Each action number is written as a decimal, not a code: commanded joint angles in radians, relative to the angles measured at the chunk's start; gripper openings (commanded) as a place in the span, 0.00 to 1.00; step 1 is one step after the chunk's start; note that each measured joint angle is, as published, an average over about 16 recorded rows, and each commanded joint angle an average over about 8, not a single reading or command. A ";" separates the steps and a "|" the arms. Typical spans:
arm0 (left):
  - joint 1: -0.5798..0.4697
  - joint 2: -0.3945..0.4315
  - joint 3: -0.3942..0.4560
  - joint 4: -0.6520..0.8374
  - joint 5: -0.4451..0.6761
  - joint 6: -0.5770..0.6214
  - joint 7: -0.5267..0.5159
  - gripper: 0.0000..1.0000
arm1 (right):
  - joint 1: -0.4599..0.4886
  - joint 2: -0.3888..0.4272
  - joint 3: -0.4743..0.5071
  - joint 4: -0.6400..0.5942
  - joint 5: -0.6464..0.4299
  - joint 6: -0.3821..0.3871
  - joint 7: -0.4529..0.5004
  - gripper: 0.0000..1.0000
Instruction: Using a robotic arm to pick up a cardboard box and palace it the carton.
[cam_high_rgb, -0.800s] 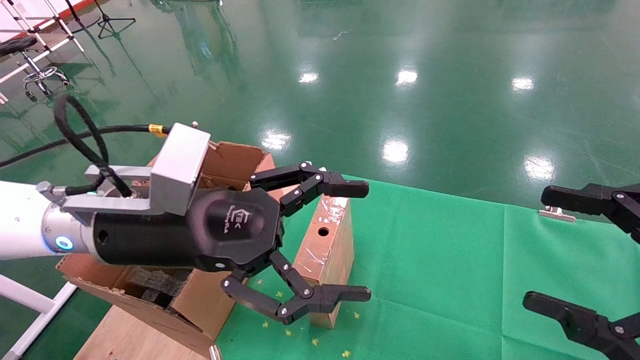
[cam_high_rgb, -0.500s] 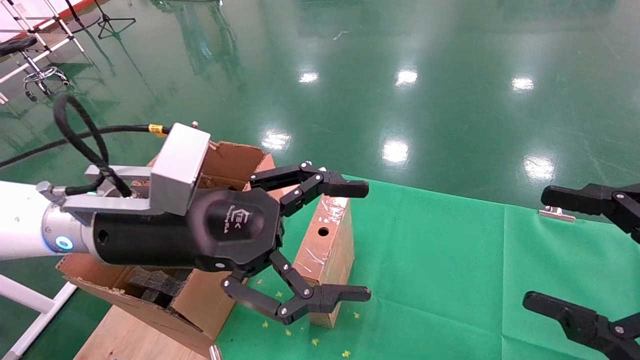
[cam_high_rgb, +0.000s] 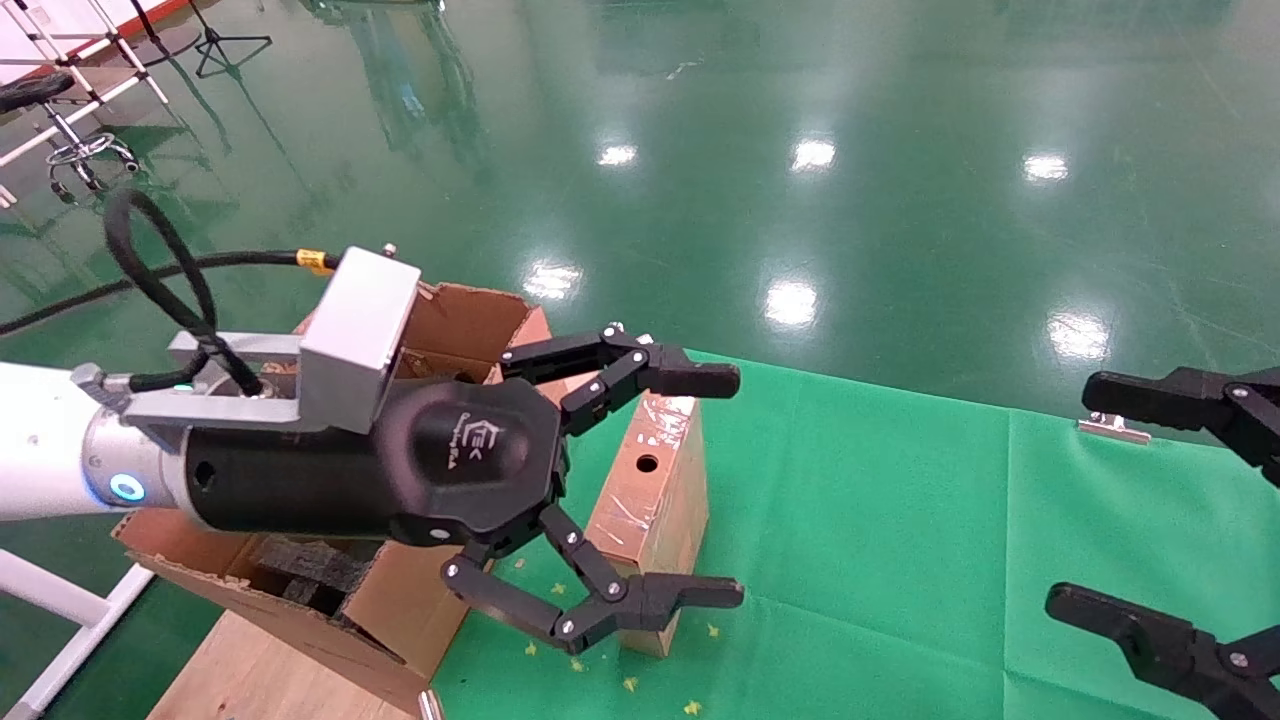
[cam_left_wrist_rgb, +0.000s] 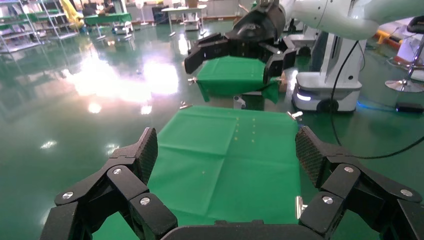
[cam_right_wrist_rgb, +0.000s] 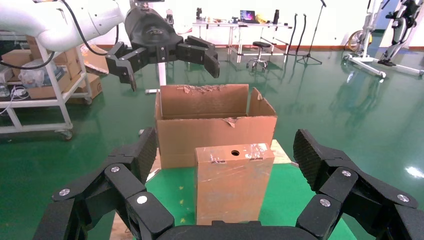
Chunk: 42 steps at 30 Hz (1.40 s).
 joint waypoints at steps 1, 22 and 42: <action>-0.007 -0.008 0.004 -0.003 0.015 -0.001 -0.006 1.00 | 0.000 0.000 0.000 0.000 0.000 0.000 0.000 0.13; -0.123 -0.018 0.078 0.025 0.211 -0.073 -0.147 1.00 | 0.000 0.000 0.000 0.000 0.000 0.000 0.000 0.00; -0.436 0.131 0.348 -0.055 0.846 -0.117 -1.023 1.00 | 0.000 0.000 0.000 0.000 0.000 0.000 0.000 0.00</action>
